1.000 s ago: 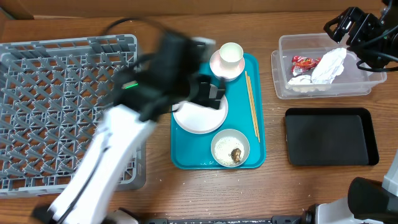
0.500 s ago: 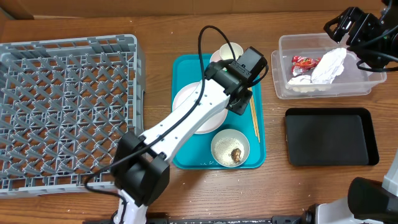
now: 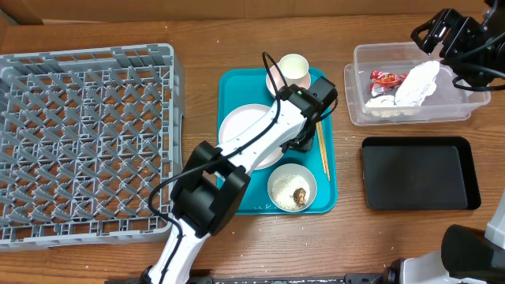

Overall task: Sort waste into correct bins and load items into the dishwasher
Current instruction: 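Reach the left gripper to the white plate and grip its rim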

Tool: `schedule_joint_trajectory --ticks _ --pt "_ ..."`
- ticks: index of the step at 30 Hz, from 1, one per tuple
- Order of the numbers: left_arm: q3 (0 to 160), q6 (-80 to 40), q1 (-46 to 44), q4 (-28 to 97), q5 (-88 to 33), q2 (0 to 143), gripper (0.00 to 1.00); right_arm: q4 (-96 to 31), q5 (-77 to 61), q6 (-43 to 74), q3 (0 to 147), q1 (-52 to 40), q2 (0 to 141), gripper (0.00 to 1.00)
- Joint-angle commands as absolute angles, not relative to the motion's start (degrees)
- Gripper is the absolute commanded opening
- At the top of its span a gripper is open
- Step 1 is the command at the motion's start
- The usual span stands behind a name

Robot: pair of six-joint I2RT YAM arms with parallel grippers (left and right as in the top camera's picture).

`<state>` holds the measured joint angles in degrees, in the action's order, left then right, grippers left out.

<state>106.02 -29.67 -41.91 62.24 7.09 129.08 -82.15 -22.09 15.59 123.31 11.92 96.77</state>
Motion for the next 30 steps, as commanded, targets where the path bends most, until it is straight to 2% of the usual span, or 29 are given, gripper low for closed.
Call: schedule_joint_trajectory --ticks 1,5,11,15,30 --pt "107.28 -33.04 -41.65 61.67 7.01 130.74 0.45 -82.00 -22.09 15.16 123.85 11.97 96.25 1.00" --pt "107.26 -33.06 -41.67 60.93 6.98 131.94 0.40 -81.97 -22.09 15.16 123.85 11.97 96.25 1.00" --pt "107.26 -33.67 -41.98 60.73 6.87 132.64 0.23 -82.00 -22.09 15.16 123.85 11.97 96.25 1.00" --pt "108.05 -33.63 -41.95 61.39 7.01 132.09 0.04 -81.97 -22.09 15.16 123.85 11.97 96.25 1.00" --pt "133.43 -31.70 -41.28 81.49 9.15 130.13 0.04 -82.00 -22.09 15.16 123.85 11.97 96.25 1.00"
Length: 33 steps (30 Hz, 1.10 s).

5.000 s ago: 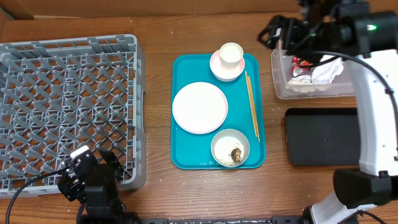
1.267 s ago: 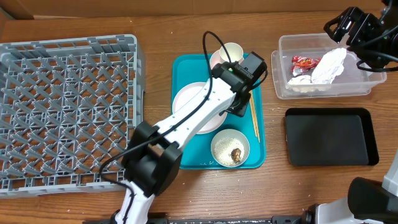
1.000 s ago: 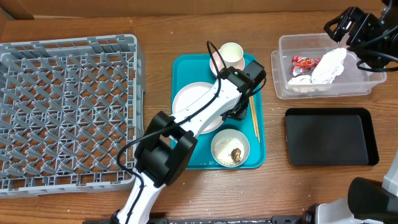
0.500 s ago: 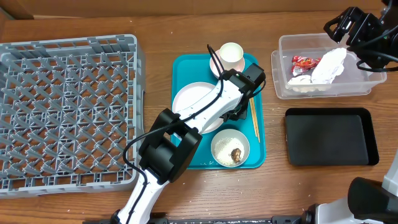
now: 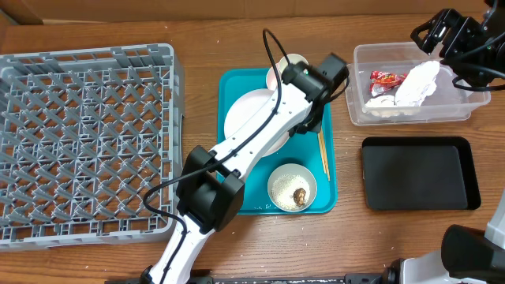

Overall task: Sort waste into correct bins and load items into the dishwasher
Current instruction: 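Reach the left gripper to the white plate and grip its rim, then lift the plate with the left gripper and stand it upright in the rack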

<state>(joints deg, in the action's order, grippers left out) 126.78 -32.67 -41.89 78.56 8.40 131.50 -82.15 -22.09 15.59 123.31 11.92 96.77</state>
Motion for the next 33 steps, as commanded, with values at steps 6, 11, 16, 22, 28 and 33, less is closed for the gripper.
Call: schedule_joint_trajectory --ticks 6,11,16,22,28,33 --pt "153.21 -25.12 -33.63 96.27 8.34 127.07 0.04 -82.00 -22.09 15.16 123.85 11.97 96.25 1.00" --pt "155.46 -7.94 -22.76 96.82 -2.37 121.62 0.04 -81.97 -22.09 15.14 123.85 11.97 96.25 1.00" --pt "155.35 3.29 -7.53 96.79 -7.53 120.33 0.04 -81.97 -22.09 15.16 123.85 11.97 96.25 1.00" --pt "153.45 11.22 6.39 96.79 -19.57 121.38 0.04 -81.97 -22.09 15.16 123.85 11.97 96.25 1.00" --pt "149.56 19.90 16.23 96.79 -40.66 121.38 0.04 -82.00 -22.09 15.16 123.85 11.97 96.25 1.00" --pt "145.29 24.47 23.59 96.79 -48.38 121.38 0.04 -82.00 -22.09 15.16 123.85 11.97 96.25 1.00"
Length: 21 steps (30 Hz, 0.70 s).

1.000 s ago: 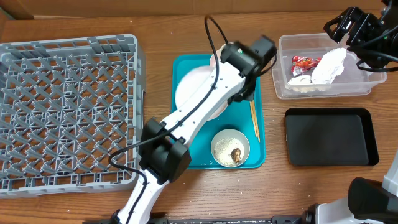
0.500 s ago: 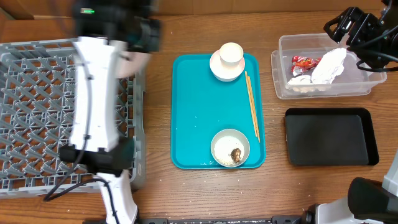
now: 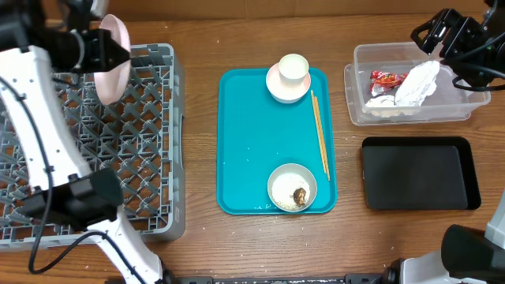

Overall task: Sort waste into correct bins and load items into the dishwasher
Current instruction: 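Lift the plate with the left gripper and stand it upright in the rack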

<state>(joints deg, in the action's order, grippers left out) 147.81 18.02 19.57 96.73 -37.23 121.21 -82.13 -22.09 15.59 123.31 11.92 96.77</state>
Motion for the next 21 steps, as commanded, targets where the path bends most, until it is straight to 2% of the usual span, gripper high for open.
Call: schedule_joint_trajectory --ticks 1,10,21 --pt "143.65 26.02 25.19 96.79 -50.41 121.40 0.04 -82.00 -22.09 15.16 123.85 11.97 96.25 1.00" --pt "133.21 35.97 30.92 96.33 -59.68 121.43 0.04 -82.00 -22.06 15.16 123.85 11.97 96.25 1.00" --pt "128.35 36.12 33.69 92.44 -63.86 121.51 0.04 -81.97 -22.09 15.16 123.85 11.97 96.25 1.00"
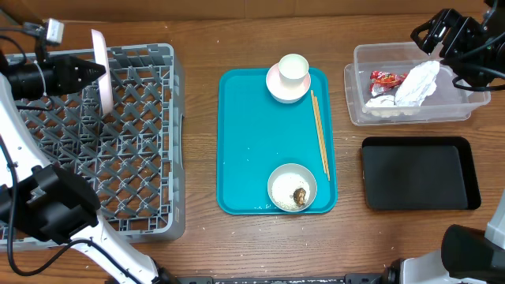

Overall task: Sort waste into correct bins and load items into the dishwasher
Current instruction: 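Lift the plate with the left gripper and stand it upright in the rack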

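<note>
A pale pink plate [99, 69] stands on edge over the far left part of the grey dish rack [118, 181], with my left gripper [91, 71] shut on its rim. Whether the plate touches the rack's tines cannot be told. On the teal tray [245, 150] remain a cup [294, 68] on a small pink saucer [281, 88], a pair of chopsticks [319, 134] and a bowl [292, 188] with food scraps. My right gripper [430, 33] hovers open above the clear bin [359, 106], which holds crumpled paper and a red wrapper.
A black bin [418, 173] lies at the right front, below the clear bin. The left arm's links run down the left edge over the rack. A cardboard wall closes the table's far side.
The plate was tilted with its face toward the camera over the rack's far edge. Now it is turned upright on edge, slightly lower, and the left gripper has shifted left. The right arm is unchanged.
My left gripper was down at the large plate on the teal tray. Then the plate was tilted up off the tray in its grip. Then it was over the rack's far left corner, and now stands edge-on there. The right gripper stayed above the clear bin.
</note>
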Tool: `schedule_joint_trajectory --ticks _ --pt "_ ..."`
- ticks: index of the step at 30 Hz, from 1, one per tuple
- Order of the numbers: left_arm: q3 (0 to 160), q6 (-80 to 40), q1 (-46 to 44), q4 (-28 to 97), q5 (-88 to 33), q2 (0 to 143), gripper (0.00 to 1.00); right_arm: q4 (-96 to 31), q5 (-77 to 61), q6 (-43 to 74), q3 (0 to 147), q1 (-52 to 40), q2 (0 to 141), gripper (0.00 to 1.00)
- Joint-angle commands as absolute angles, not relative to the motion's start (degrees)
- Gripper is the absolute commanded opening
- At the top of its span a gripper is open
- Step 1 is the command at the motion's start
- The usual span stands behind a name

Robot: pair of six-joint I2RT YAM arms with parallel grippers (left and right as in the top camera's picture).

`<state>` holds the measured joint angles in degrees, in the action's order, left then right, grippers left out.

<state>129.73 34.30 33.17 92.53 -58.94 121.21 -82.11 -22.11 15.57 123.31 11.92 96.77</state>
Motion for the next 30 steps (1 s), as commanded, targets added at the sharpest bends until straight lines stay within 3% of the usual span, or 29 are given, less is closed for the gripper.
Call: schedule_joint_trajectory --ticks 1,25,26,28,30 --pt "127.72 36.84 33.36 92.55 -64.86 121.51 0.04 -82.00 -22.09 15.16 123.85 11.97 96.25 1.00" --pt "119.87 38.13 32.03 89.69 -60.86 121.51 0.05 -82.00 -22.09 15.16 123.85 11.97 96.25 1.00" --pt "119.87 38.13 32.05 89.69 -60.66 121.51 0.07 -82.00 -22.09 15.16 123.85 11.97 96.25 1.00" --pt "119.87 38.13 32.25 89.65 -59.53 121.51 0.24 -82.00 -22.09 15.16 123.85 11.97 96.25 1.00" --pt "119.90 37.67 32.45 89.27 -58.02 121.49 0.33 -81.97 -22.09 15.16 123.85 11.97 96.25 1.00"
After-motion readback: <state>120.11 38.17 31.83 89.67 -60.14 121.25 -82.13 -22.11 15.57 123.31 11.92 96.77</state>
